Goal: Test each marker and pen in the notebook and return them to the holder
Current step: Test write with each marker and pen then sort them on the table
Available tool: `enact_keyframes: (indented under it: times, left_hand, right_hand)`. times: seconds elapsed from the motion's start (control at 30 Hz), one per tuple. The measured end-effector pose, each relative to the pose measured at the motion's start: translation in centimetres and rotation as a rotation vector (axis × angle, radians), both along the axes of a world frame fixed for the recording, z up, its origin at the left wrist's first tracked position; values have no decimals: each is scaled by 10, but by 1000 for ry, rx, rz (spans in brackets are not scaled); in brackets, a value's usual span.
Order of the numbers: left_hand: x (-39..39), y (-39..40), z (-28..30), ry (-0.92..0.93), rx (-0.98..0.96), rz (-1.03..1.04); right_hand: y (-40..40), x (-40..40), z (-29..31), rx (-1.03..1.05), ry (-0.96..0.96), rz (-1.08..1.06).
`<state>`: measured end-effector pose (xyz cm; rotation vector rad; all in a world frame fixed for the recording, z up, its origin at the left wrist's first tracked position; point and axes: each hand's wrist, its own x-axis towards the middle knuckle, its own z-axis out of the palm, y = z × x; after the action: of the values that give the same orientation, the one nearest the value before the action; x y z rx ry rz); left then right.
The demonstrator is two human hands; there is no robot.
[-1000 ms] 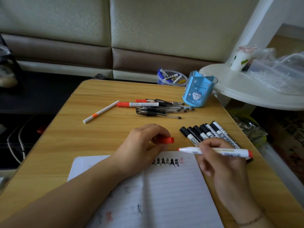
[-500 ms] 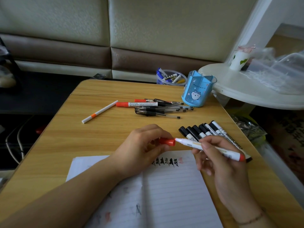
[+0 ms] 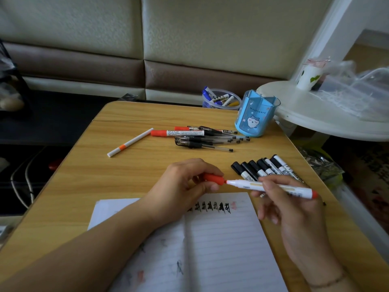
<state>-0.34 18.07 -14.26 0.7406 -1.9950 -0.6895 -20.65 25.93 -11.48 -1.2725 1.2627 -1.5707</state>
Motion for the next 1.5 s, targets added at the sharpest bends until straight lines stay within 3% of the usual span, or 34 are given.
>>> enact_keyframes:
  times: [0.2, 0.5, 1.23, 1.33, 1.4, 1.5]
  left_hand:
    - [0, 2, 2, 7, 42, 22]
    - [0, 8, 6, -201, -67, -89]
    - [-5, 11, 7, -147, -95, -87]
    - [-7, 7, 5, -102, -130, -15]
    - [-4, 1, 3, -176, -188, 127]
    - [9, -12, 2, -295, -102, 485]
  right_hand:
    - [2, 1, 2, 25, 63, 109]
    - [2, 2, 3, 48, 31, 159]
    - [4, 1, -4, -97, 110, 202]
    - [-1, 0, -5, -149, 145, 192]
    - [-1, -3, -4, -172, 235, 115]
    - [-1, -14, -6, -219, 617, -18]
